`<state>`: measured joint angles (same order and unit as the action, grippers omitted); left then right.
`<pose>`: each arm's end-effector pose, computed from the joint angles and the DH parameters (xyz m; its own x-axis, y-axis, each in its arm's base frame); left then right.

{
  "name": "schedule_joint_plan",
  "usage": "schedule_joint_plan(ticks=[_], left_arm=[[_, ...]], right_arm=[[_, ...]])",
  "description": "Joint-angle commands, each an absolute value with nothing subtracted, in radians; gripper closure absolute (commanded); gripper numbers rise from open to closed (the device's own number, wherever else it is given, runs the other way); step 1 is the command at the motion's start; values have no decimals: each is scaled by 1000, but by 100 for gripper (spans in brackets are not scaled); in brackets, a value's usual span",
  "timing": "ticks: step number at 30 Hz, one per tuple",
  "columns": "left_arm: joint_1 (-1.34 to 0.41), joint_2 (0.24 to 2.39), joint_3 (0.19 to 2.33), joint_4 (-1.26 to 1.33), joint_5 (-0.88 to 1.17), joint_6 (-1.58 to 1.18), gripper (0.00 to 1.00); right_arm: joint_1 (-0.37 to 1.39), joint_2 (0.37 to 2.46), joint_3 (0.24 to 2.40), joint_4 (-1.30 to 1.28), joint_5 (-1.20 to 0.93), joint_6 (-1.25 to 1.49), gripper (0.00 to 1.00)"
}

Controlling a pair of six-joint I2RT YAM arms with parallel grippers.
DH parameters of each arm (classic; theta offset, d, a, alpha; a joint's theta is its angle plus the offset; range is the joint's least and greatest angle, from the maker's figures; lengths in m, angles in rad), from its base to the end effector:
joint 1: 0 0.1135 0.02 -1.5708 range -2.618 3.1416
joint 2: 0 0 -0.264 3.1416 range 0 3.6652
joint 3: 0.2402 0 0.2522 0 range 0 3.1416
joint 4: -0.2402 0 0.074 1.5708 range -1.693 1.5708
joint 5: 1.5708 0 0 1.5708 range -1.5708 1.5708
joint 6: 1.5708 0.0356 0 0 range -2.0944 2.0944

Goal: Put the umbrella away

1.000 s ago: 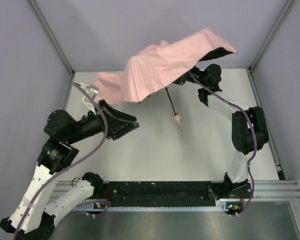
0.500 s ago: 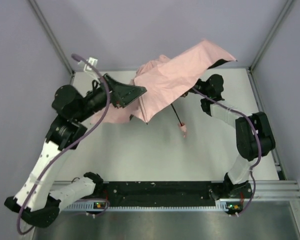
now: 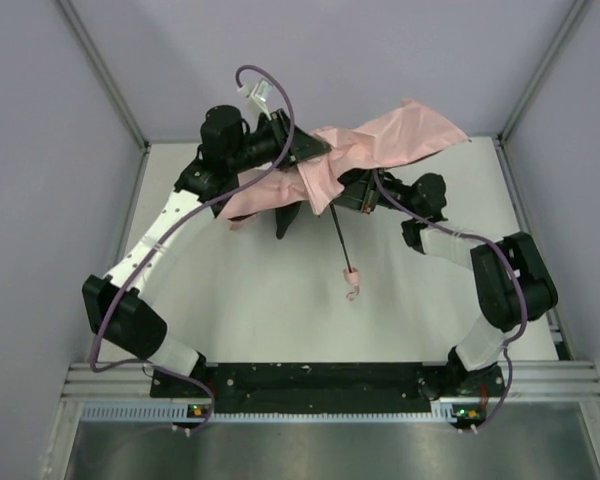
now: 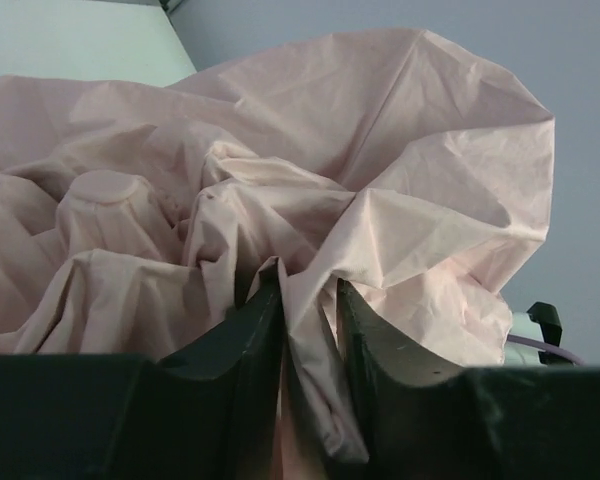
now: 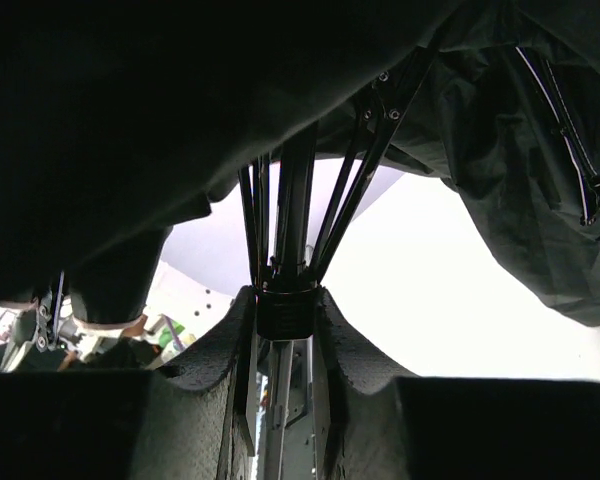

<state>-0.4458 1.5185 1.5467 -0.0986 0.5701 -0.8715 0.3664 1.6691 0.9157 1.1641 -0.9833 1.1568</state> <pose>0.3103 -0.1696 0.4367 -0.6904 -0.3841 -0.6130 0.4978 0.3627 -0.7878 0.3176 0.1536 0.2898 -0.6841 0.2810 -0.6731 -0.7077 -0.0328 0.7057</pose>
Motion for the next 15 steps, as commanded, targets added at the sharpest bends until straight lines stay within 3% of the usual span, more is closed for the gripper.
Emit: schedule_joint_plan(ticks=[1,7,12,15], left_arm=[[-436,1502,1559,-46,675,-857,59],[-350,1255,1359,-15,755,-874,36],[-255,1043,1290,-234,701,-720,35],[-210,964,1307,-446,565,-586,41]], right_arm=[[381,1601,930,1313,-947,1146,100],[322,1646,910,1445,-945,1250,100],[314,1638,913,1433,-965,1249,100],[313,1638,914,1450,-972,1269,100]])
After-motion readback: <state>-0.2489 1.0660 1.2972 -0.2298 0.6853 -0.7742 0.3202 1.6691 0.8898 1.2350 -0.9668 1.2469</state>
